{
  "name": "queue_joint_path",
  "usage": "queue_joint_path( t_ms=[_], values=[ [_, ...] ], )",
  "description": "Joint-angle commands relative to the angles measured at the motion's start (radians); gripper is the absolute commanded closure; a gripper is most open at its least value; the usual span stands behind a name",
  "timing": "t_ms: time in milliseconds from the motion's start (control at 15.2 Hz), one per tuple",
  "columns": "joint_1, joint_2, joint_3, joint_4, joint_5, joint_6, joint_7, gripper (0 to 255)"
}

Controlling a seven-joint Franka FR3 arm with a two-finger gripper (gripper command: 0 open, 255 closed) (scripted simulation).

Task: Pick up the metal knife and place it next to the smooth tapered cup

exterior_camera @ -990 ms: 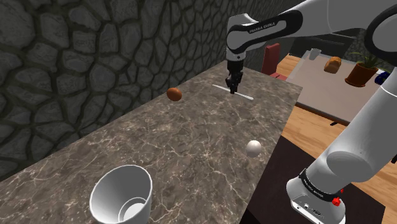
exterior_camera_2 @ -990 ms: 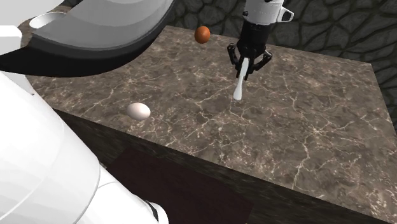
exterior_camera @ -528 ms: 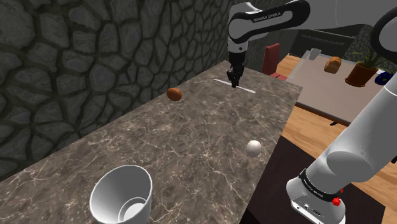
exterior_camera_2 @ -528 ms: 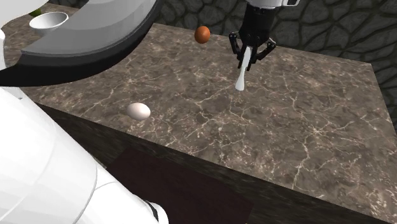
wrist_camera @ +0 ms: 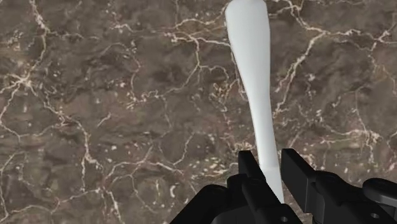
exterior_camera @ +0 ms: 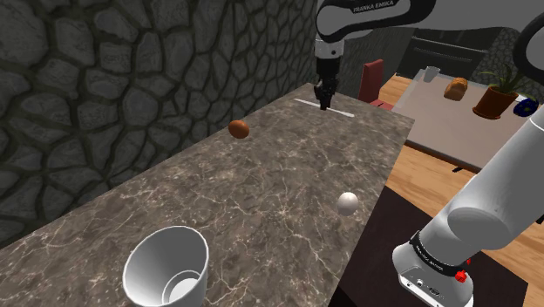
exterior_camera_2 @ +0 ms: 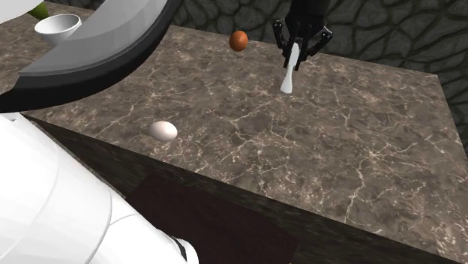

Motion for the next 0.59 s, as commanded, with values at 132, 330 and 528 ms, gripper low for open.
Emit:
queue_joint_path(
  t_ms=[132, 330, 528],
  values=[
    [0.001, -0.002, 0.001, 0.052, 0.0, -0.054, 0.0, 255],
    [0.001, -0.003, 0.001, 0.091, 0.0, -0.095, -0.001, 255],
    [0.001, -0.002, 0.001, 0.133, 0.0, -0.135, -0.002, 255]
  ],
)
